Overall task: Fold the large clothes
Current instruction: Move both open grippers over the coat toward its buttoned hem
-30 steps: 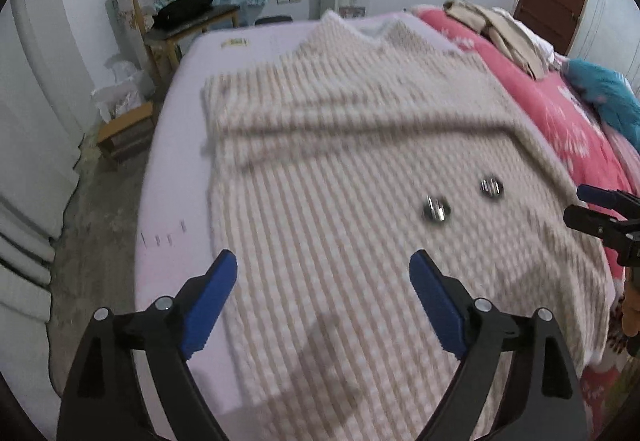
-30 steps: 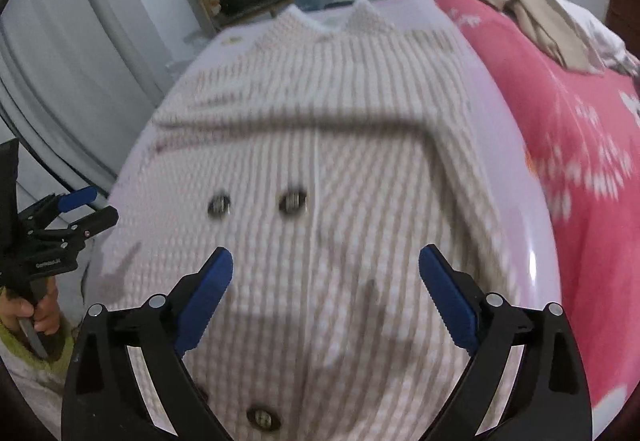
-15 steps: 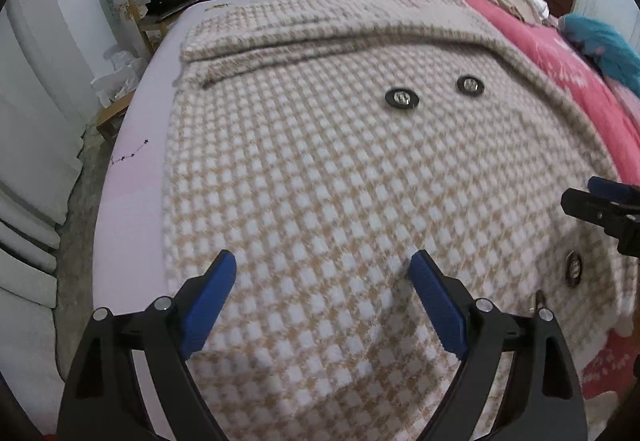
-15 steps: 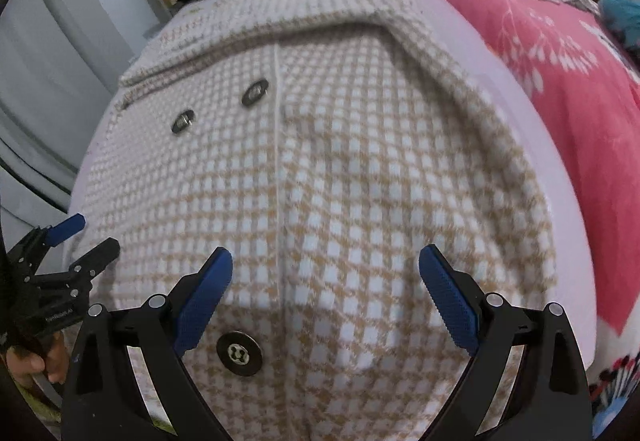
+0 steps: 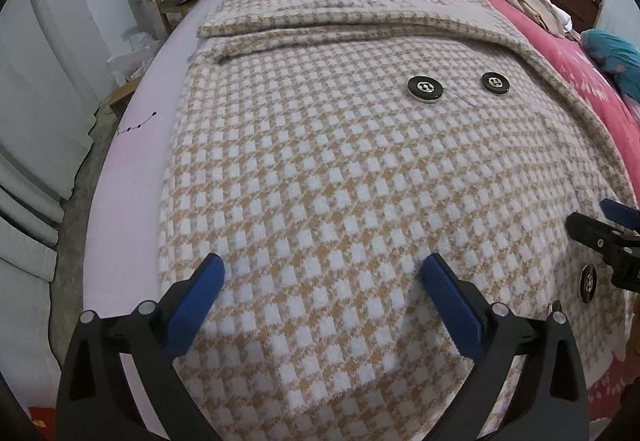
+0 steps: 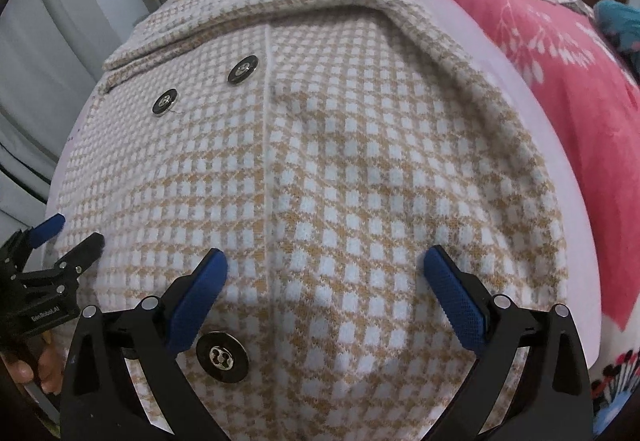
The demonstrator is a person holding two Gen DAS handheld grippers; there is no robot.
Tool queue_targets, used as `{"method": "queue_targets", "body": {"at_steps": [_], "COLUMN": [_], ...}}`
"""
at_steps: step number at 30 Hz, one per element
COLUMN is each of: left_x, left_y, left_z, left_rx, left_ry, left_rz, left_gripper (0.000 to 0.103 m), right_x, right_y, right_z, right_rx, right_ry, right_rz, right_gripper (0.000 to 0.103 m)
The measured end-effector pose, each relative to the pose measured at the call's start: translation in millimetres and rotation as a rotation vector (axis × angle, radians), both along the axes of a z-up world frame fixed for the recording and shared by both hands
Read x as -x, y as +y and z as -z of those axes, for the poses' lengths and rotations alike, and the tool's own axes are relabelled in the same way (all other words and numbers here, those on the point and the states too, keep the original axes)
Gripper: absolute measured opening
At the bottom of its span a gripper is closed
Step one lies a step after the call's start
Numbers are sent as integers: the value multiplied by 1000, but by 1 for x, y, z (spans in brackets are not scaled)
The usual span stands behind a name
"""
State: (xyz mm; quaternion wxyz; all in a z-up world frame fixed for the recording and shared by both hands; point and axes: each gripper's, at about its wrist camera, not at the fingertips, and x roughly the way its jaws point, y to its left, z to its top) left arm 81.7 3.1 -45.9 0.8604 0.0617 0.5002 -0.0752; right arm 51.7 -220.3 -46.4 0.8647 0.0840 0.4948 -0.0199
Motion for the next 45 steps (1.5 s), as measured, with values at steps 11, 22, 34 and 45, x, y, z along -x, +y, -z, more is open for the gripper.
{"method": "queue_targets", "body": {"at_steps": [11,22,34,45], "left_x": [0,1,3,3], "left_y": [4,3,4,3], "left_z": [2,1,2,3], "left_rx": [7,8,9,10], "left_ry": [5,4,-2,-5], "left_rz": [1,0,1,4], "left_gripper": [97,98,98,98], "right_x": [-4,1,10,46], "right_y": [-2,-4,-7,34], "right_z": [1,0,-18,-25], "right_rx": [-5,-4,-50,55], "right_ry": [-4,-3,-46,-77], "right_rz": [0,-20,-34,-231], "right_gripper": [95,95,95,95]}}
